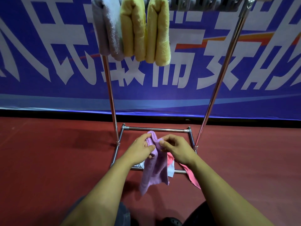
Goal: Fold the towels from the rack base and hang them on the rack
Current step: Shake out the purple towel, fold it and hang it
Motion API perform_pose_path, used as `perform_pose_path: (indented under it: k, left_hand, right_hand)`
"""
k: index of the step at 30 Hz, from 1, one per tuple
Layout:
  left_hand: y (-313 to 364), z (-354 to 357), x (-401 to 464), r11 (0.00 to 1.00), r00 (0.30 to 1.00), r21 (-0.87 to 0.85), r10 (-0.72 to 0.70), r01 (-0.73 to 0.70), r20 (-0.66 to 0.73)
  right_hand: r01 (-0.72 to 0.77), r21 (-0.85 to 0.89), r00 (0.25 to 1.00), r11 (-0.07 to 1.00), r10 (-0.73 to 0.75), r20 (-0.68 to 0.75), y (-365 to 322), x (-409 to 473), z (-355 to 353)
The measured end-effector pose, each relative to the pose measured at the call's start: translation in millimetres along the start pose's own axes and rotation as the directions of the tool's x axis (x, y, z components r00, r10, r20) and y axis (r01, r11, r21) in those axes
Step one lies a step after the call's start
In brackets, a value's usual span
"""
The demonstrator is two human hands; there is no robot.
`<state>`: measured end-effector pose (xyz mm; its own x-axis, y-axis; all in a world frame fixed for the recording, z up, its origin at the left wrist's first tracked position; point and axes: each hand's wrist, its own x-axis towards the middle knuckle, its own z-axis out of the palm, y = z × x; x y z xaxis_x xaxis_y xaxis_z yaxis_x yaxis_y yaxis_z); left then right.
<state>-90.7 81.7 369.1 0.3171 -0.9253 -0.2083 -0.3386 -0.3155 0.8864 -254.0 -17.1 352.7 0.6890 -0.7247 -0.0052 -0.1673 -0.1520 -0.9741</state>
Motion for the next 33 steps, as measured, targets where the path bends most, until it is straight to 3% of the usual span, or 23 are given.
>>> perform_pose_path:
  k: [9,17,25,30,33]
  left_hand:
    - [9.2,0.1,-6.8,0.999,1.0,-0.032,-0.024,0.024,0.001]
    - [8.8,-1.0,-0.5,0.965,0.991,-0.252,-0.096,0.07,-0.09]
    - [17.2,1.0,-4.4,0.827,0.988,-0.556,-0.142,0.084,-0.063]
    - [24.0,-0.7,-9.8,0.866,0.994,-0.495,-0.104,0.072,-0.037]
    - [13.8,0.5,-6.5,0.984,0.994,-0.174,-0.061,0.044,-0.095]
  right_hand:
    - [0.01,-0.122,1.0,0.992,-0.009,0.01,-1.2,-3.1,5.3]
    - [-0.003,-0.161,1.0,0.987,0.002,-0.005,-3.0,-2.7,4.7]
    - [0.036,-0.211,0.992,0.977,-0.061,-0.112,-2.8,-0.6,8.3]
    - [0.034,-0.208,0.985,0.978,-0.068,-0.16,-1.1,1.9,6.3]
    - [0.039,-0.221,0.98,0.974,-0.081,-0.182,-0.1,3.4,2.2]
